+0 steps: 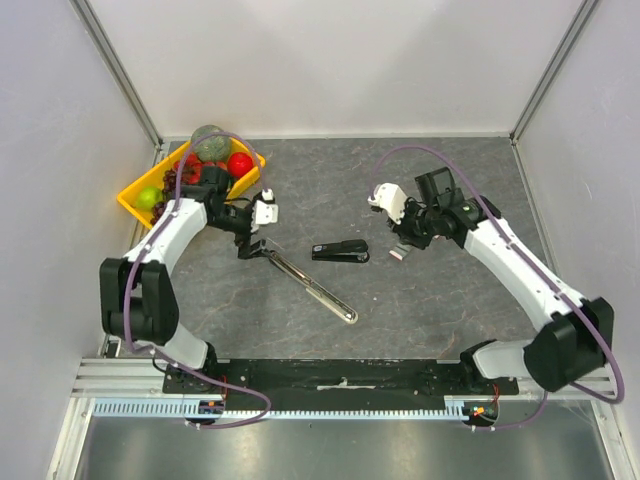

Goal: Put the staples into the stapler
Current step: Pick up the staple from the staple box, then adjust the stapler at the center of the board, then install the staple into the stapler.

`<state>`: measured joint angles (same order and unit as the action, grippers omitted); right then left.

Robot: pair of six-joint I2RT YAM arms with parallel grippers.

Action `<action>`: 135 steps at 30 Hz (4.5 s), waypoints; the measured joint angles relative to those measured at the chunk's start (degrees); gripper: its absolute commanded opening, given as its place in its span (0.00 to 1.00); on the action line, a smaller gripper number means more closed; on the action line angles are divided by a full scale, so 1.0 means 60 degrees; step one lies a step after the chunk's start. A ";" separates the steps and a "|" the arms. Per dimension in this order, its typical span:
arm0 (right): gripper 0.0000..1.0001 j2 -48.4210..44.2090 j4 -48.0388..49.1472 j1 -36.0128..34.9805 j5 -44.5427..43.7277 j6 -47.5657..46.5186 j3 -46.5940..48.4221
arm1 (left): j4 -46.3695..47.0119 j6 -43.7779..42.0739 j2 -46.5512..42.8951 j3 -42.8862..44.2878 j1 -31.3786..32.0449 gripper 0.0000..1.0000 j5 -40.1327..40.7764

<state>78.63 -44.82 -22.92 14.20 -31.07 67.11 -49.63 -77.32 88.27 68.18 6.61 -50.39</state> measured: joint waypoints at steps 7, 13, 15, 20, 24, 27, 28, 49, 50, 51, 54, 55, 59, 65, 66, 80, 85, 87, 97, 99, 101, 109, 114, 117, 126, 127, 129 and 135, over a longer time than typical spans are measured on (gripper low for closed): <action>0.03 -0.1104 -0.1078 -0.0084 0.0623 -0.0076 0.0109 | -0.0404 -0.2382 0.0940 -0.0219 0.0976 1.00 0.1195; 0.03 -0.1184 -0.1461 -0.0084 0.1158 -0.0149 0.0109 | -0.0310 -0.2809 0.1694 -0.0273 0.1847 0.98 0.2222; 0.03 -0.1198 -0.1504 -0.0084 0.1279 -0.0117 0.0109 | -0.0117 -0.2805 0.1800 -0.0342 0.2025 0.95 0.2484; 0.03 -0.1366 -0.1519 -0.0244 0.1348 0.0036 0.0109 | 0.0470 -0.2721 0.1891 -0.0725 0.2437 0.87 0.3177; 0.03 -0.1545 -0.1548 -0.0761 0.1300 0.0117 0.0109 | 0.0769 -0.2397 0.1985 -0.0900 0.2699 0.74 0.3432; 0.03 -0.1548 -0.1548 -0.1155 0.1300 0.0193 0.0095 | 0.1016 -0.2011 0.2051 -0.0976 0.2860 0.63 0.3585; 0.03 -0.1548 -0.1548 -0.1253 0.1300 0.0215 0.0069 | 0.1075 -0.1912 0.2055 -0.1005 0.2889 0.57 0.3639; 0.04 -0.0004 -0.0823 -0.2641 0.1803 0.0608 -0.0670 | 0.1905 0.2007 0.1818 -0.1515 0.3162 0.44 0.3872; 0.03 0.0146 -0.0761 -0.2743 0.1687 0.0572 -0.0710 | 0.2033 0.2098 0.1734 -0.1665 0.3162 0.45 0.3840; 0.04 0.0255 -0.0685 -0.2820 0.1592 0.0525 -0.0747 | 0.2109 0.2120 0.1636 -0.1778 0.3162 0.45 0.3836; 0.04 0.0623 -0.0499 -0.2998 0.1337 0.0317 -0.0769 | 0.2361 0.2171 0.1213 -0.2288 0.3173 0.45 0.3843; 0.04 0.0758 -0.0408 -0.3013 0.1271 0.0262 -0.0769 | 0.2379 0.2167 0.1082 -0.2444 0.3195 0.45 0.3843; 0.04 0.1180 -0.0270 -0.3013 0.1144 0.0073 -0.0769 | 0.2463 0.2135 0.0590 -0.2976 0.3373 0.44 0.3847; 0.04 0.1472 -0.0295 -0.3024 0.1071 -0.0277 -0.0576 | 0.2521 0.1789 -0.0186 -0.3778 0.3825 0.40 0.3821; 0.03 0.1472 -0.0324 -0.3024 0.1056 -0.0350 -0.0517 | 0.2514 0.1712 -0.0273 -0.3865 0.3898 0.40 0.3807; 0.04 0.0390 -0.0637 -0.3064 0.0903 -0.0780 -0.0954 | 0.2408 0.1530 -0.0721 -0.4131 0.4659 0.56 0.3712; 0.04 0.0157 -0.0707 -0.3129 0.0925 -0.0754 -0.1315 | 0.2575 0.1985 -0.0878 -0.4131 0.4688 0.80 0.3734; 0.04 0.0135 -0.0710 -0.3158 0.0943 -0.0750 -0.1392 | 0.2685 0.2175 -0.1064 -0.4131 0.4688 0.86 0.3778; 0.02 0.0262 -0.0867 -0.3574 0.0882 -0.0346 -0.1326 | 0.2892 0.2936 -0.2346 -0.4131 0.2907 0.93 0.3439; 0.02 0.0594 -0.1005 -0.3690 0.0852 -0.0219 -0.1078 | 0.2907 0.3071 -0.2495 -0.4127 0.2226 0.93 0.3224; 0.02 0.0907 -0.1045 -0.3803 0.0812 -0.0113 -0.0867 | 0.2922 0.3300 -0.2594 -0.4127 0.1508 0.93 0.2980; 0.02 0.1847 -0.1195 -0.4197 0.0579 0.0284 -0.0463 | 0.3625 0.5074 -0.3224 -0.4149 -0.0273 0.93 0.2838; 0.02 0.2200 -0.1195 -0.4339 0.0375 0.0488 -0.0423 | 0.4393 0.6156 -0.3391 -0.4452 -0.0594 0.93 0.3107; 0.02 0.2320 -0.1180 -0.4397 0.0222 0.0586 -0.0423 | 0.4572 0.6473 -0.3391 -0.4612 -0.0736 0.93 0.3268; 0.02 0.2681 -0.1096 -0.4623 -0.0204 0.0772 -0.0408 | 0.4739 0.6812 -0.3391 -0.4630 -0.0816 0.93 0.3391; 0.02 0.2692 -0.1096 -0.4656 -0.0222 0.0780 -0.0408 | 0.4765 0.6823 -0.3391 -0.4630 -0.0816 0.93 0.3391; 0.02 0.2707 -0.1096 -0.4732 -0.0284 0.0790 -0.0397 | 0.4801 0.6849 -0.3391 -0.4630 -0.0816 0.93 0.3399; 0.02 0.2794 -0.1075 -0.4834 -0.0441 0.0794 -0.0339 | 0.4809 0.6896 -0.3388 -0.4630 -0.0816 0.92 0.3461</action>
<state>95.39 -51.27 -51.92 11.55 -26.30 65.08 -20.78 -35.94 67.94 40.40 1.72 -29.63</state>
